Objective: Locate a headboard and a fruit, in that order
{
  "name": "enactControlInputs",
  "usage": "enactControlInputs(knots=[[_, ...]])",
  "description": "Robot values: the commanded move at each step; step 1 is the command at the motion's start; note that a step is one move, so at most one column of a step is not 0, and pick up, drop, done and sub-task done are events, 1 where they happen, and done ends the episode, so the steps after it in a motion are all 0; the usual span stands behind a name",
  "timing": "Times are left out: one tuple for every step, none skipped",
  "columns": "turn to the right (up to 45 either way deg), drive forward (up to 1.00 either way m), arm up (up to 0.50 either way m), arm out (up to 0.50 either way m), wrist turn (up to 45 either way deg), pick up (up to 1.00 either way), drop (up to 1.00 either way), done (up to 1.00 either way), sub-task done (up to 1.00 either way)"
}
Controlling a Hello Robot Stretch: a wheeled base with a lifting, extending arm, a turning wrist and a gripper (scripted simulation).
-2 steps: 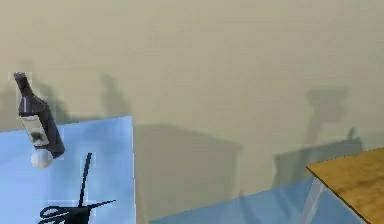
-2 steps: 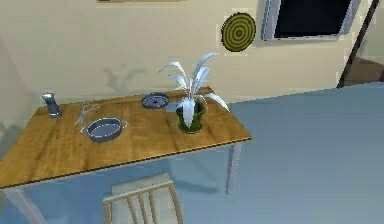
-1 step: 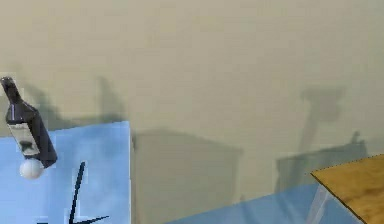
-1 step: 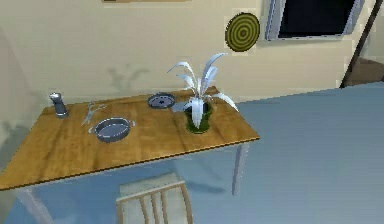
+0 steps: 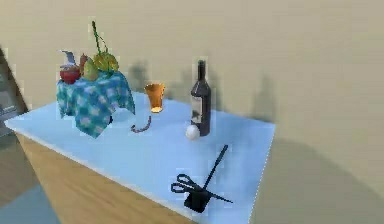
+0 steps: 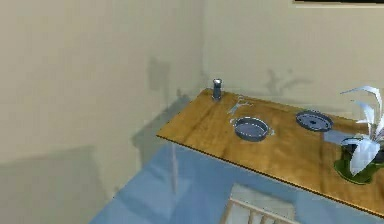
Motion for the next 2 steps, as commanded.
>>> enactControlInputs(knots=[[-24.0,0.00,0.00,0.00,0.0,0.00,0.00,0.00,0.00],[0.0,0.00,0.00,0.00,0.0,0.00,0.00,1.00,0.00]])
